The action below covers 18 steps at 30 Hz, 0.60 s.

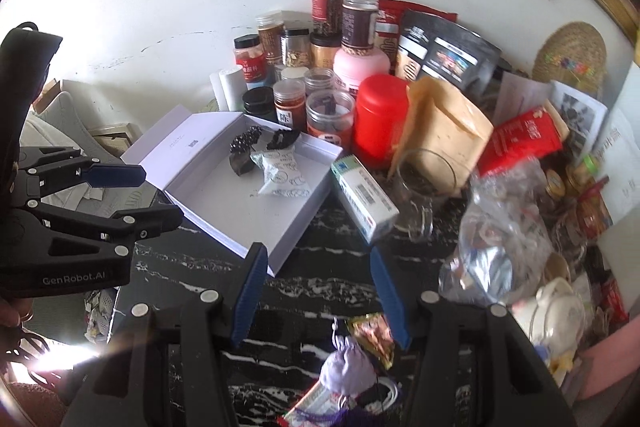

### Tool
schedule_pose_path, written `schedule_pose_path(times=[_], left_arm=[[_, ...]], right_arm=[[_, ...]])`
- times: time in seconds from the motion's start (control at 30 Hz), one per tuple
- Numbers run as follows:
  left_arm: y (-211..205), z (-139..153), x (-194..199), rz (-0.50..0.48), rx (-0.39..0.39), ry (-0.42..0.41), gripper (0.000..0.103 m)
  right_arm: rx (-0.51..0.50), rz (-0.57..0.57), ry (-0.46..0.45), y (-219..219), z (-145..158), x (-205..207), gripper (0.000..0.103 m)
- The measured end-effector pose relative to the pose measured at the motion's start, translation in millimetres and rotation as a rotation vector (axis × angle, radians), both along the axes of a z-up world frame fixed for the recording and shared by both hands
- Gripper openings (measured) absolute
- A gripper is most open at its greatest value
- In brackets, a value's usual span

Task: Organize objects
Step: 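Withdraw both tools from the box toward the lilac pouch on the table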

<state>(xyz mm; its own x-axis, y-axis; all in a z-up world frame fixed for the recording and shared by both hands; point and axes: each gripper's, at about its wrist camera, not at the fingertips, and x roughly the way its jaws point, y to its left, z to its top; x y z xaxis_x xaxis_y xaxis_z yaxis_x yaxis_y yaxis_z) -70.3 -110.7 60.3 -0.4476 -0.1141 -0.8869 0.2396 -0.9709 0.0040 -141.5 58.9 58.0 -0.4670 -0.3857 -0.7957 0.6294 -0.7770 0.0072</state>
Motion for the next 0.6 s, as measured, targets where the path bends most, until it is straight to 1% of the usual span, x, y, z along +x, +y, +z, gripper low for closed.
schedule_pose_path(times=[0.4, 0.6], left_arm=[[65.6, -21.8, 23.6, -0.131, 0.02, -0.034, 0.056], [93.3, -43.4, 30.3, -0.183, 0.049, -0.076, 0.056]], right_arm=[[0.011, -0.12, -0.04, 54.4, -22.7, 46.1, 0.054], [0.026, -0.175, -0.066, 79.4, -37.2, 64.0, 0.054]])
